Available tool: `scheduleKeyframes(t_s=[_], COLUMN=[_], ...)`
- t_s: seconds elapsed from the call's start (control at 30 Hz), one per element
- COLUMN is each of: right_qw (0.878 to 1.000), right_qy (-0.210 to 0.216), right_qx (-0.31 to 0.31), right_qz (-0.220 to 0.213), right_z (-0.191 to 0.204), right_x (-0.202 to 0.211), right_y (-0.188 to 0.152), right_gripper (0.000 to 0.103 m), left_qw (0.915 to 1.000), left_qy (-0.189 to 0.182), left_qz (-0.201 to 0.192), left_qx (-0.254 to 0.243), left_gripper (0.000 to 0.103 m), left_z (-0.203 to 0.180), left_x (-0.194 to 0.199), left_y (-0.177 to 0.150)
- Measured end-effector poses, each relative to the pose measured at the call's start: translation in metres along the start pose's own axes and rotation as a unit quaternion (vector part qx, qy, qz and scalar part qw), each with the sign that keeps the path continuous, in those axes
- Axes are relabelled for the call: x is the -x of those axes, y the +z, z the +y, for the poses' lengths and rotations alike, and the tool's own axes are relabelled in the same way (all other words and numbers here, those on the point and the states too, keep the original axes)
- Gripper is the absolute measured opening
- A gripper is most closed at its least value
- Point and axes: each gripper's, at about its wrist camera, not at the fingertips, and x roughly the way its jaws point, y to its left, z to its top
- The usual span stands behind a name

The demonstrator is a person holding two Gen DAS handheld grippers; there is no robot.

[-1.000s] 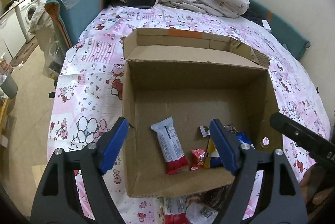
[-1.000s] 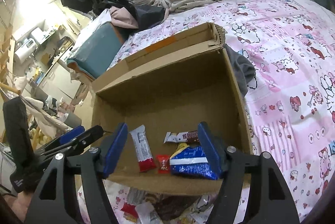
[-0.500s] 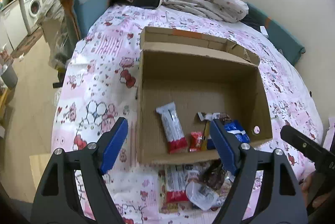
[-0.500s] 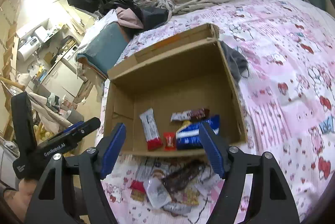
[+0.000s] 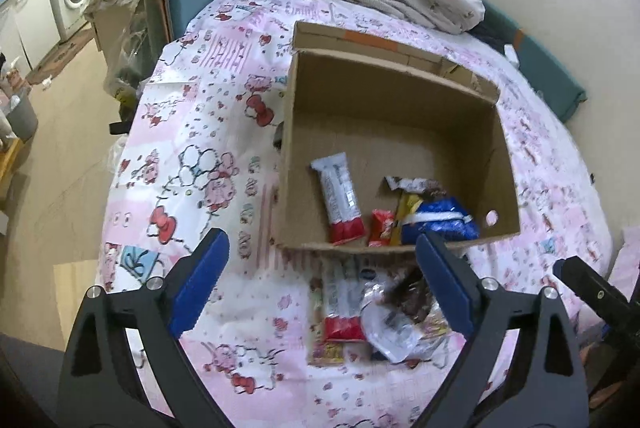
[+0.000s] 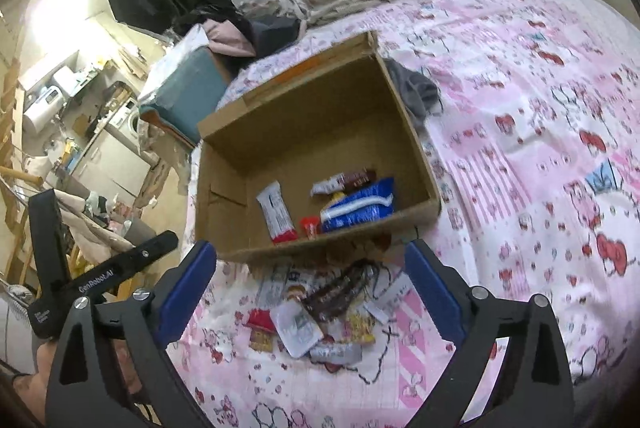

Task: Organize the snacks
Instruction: 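Withdraw both tools from the box toward the remaining snacks, then grasp another white-and-red bar with the left gripper while the right gripper grasps a blue-and-white stick snack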

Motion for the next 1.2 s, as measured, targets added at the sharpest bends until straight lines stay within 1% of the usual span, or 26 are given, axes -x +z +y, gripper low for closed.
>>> scheduleKeyframes(t_s=[0.07,0.13,0.2,0.27,0.3,0.33,0.37,0.4,0.5,0.53,0.57,0.63,0.67,0.8,0.87,0.93,0.97,1.0,1.07,1.2], right_qw=[1.000,1.000,0.999,0.998,0.998,0.998,0.998,0.998,0.998,0.997,0.997,0.997,0.997,0.997,0.997,0.998,0.998,0.998,0.998,0.998], right_qy=[-0.010,-0.018,-0.019,-0.018,-0.018,-0.019,-0.018,-0.017,-0.015,-0.016,-0.018,-0.020,-0.021,-0.022,-0.022,-0.021,-0.023,-0.025,-0.021,-0.013], right_qx=[-0.005,-0.020,-0.039,-0.050,-0.051,-0.052,-0.053,-0.056,-0.065,-0.065,-0.066,-0.068,-0.069,-0.072,-0.062,-0.057,-0.054,-0.053,-0.054,-0.061], right_qz=[0.010,0.016,0.019,0.017,0.018,0.020,0.020,0.021,0.023,0.023,0.023,0.022,0.022,0.025,0.025,0.026,0.025,0.024,0.025,0.027], right_z=[-0.005,-0.011,-0.017,-0.020,-0.021,-0.021,-0.021,-0.022,-0.026,-0.027,-0.028,-0.030,-0.031,-0.033,-0.029,-0.027,-0.026,-0.025,-0.024,-0.023], right_x=[-0.003,-0.006,-0.007,-0.007,-0.008,-0.009,-0.010,-0.011,-0.012,-0.012,-0.012,-0.011,-0.011,-0.011,-0.011,-0.012,-0.013,-0.013,-0.014,-0.015], right_y=[-0.003,-0.005,-0.006,-0.006,-0.006,-0.006,-0.005,-0.005,-0.004,-0.004,-0.004,-0.004,-0.004,-0.005,-0.006,-0.005,-0.005,-0.005,-0.004,-0.003], right_gripper=[0.098,0.098,0.098,0.098,0.098,0.098,0.098,0.098,0.098,0.098,0.098,0.098,0.098,0.098,0.098,0.098,0.098,0.098,0.098,0.098], left_qw=[0.9999,0.9995,0.9985,0.9974,0.9969,0.9966,0.9954,0.9942,0.9913,0.9909,0.9896,0.9863,0.9846,0.9786,0.9768,0.9753,0.9751,0.9750,0.9740,0.9742], left_qy=[0.012,0.015,0.016,0.018,0.020,0.020,0.016,0.011,0.007,0.005,0.000,-0.006,-0.006,-0.009,0.001,0.000,-0.001,0.000,-0.009,-0.014], left_qz=[0.007,0.019,0.033,0.048,0.056,0.063,0.082,0.096,0.124,0.130,0.143,0.165,0.174,0.200,0.204,0.207,0.207,0.206,0.212,0.216], left_qx=[0.005,0.019,0.041,0.051,0.050,0.049,0.047,0.048,0.044,0.037,0.020,-0.006,-0.018,-0.047,-0.064,-0.076,-0.080,-0.083,-0.080,-0.065], left_gripper=[0.093,0.093,0.093,0.092,0.089,0.083,0.081,0.075,0.072,0.065,0.061,0.040,0.038,0.038,0.038,0.038,0.035,0.029,0.029,0.029], left_z=[0.004,0.010,0.017,0.022,0.022,0.021,0.019,0.018,0.011,0.006,-0.003,-0.014,-0.018,-0.031,-0.037,-0.040,-0.042,-0.043,-0.042,-0.036], left_x=[-0.003,-0.009,-0.016,-0.024,-0.029,-0.032,-0.041,-0.048,-0.067,-0.074,-0.084,-0.098,-0.103,-0.119,-0.124,-0.126,-0.125,-0.124,-0.121,-0.112], left_y=[-0.003,-0.004,-0.006,-0.009,-0.011,-0.012,-0.015,-0.017,-0.024,-0.025,-0.027,-0.033,-0.036,-0.046,-0.050,-0.053,-0.053,-0.054,-0.055,-0.059])
